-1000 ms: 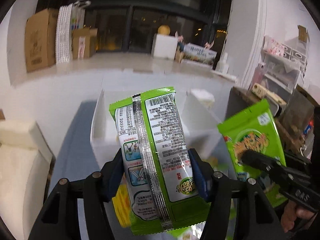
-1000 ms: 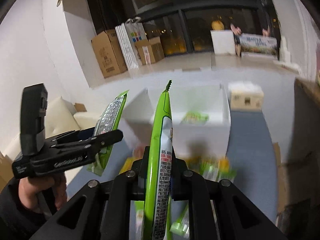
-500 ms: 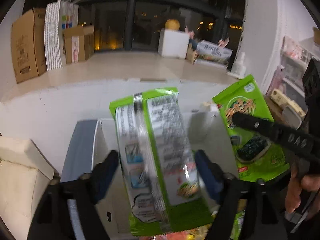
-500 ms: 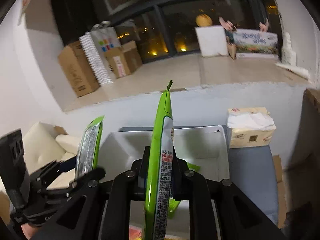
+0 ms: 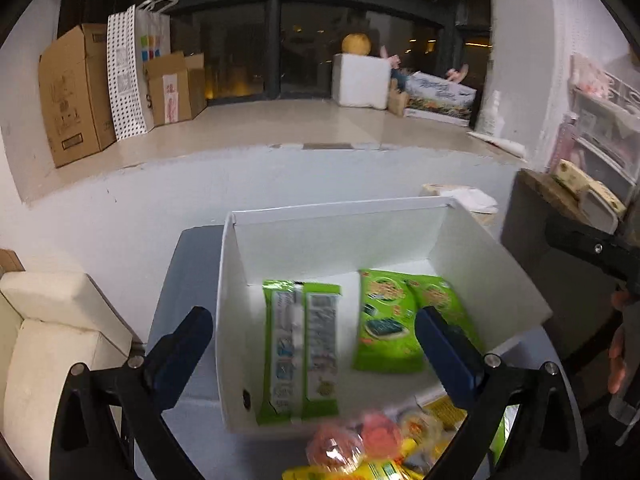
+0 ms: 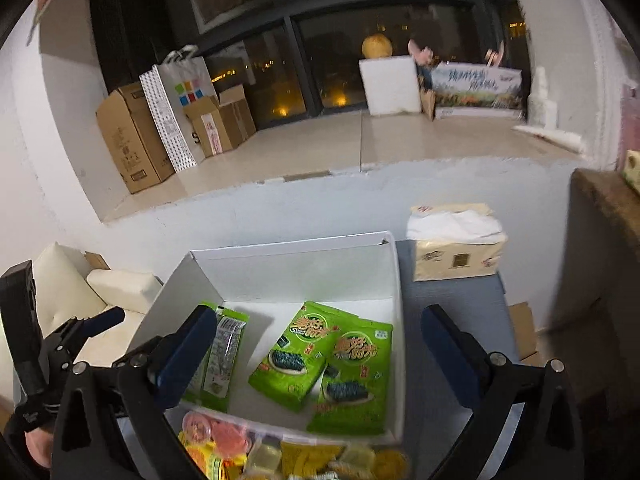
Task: Organize snacks
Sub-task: 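Release the green stick packet into the box with the left gripper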
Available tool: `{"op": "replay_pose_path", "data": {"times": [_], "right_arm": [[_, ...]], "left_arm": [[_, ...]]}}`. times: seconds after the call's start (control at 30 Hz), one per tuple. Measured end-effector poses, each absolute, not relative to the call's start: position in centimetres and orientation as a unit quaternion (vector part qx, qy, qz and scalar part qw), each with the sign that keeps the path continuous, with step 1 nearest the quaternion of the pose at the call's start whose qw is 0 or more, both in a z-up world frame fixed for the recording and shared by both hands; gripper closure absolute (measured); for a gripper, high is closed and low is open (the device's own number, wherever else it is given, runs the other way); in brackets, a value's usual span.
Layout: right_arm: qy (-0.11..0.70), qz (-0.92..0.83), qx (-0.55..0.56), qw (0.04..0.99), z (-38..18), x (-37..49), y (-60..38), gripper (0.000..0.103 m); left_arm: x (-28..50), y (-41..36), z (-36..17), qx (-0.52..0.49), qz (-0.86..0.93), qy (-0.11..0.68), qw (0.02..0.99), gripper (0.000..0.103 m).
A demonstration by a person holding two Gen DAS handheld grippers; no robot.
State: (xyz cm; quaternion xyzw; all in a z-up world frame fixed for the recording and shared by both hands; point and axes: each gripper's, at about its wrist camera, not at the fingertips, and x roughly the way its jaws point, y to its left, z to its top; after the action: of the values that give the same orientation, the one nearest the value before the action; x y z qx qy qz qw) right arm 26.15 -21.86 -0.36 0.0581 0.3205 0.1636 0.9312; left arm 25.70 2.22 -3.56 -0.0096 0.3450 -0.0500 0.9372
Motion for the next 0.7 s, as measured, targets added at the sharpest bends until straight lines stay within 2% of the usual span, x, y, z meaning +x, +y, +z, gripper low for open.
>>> {"op": "replay_pose_path", "data": {"times": [0.13,0.27,0.5,0.7], "right_arm": [[0.304,0.152,0.055,0.939,0.2,21.7,-23.5,0.0],[0.322,0.135,0.049,0.936,-1.2,17.8,-24.7,0.0],[0.385,0.12,0.052,0.914,-7.6,12.3,-25.8,0.0],[0.433,0.108,0.049,0.894,-12.7,12.2,-24.8,0.0]], "left_arm": [[22.0,1.4,-2.5,-0.001,-0.057,0.335,0.94,0.0],[17.4,0.5,-2.4,-0.01,-0.059,0.327,0.943,0.0],[10.3,-0.9,-5.7,-0.029,-0.05,0.354,0.933,0.0],[5.7,-1.8,-8.7,-0.055,-0.031,0.386,0.92,0.0]]}}
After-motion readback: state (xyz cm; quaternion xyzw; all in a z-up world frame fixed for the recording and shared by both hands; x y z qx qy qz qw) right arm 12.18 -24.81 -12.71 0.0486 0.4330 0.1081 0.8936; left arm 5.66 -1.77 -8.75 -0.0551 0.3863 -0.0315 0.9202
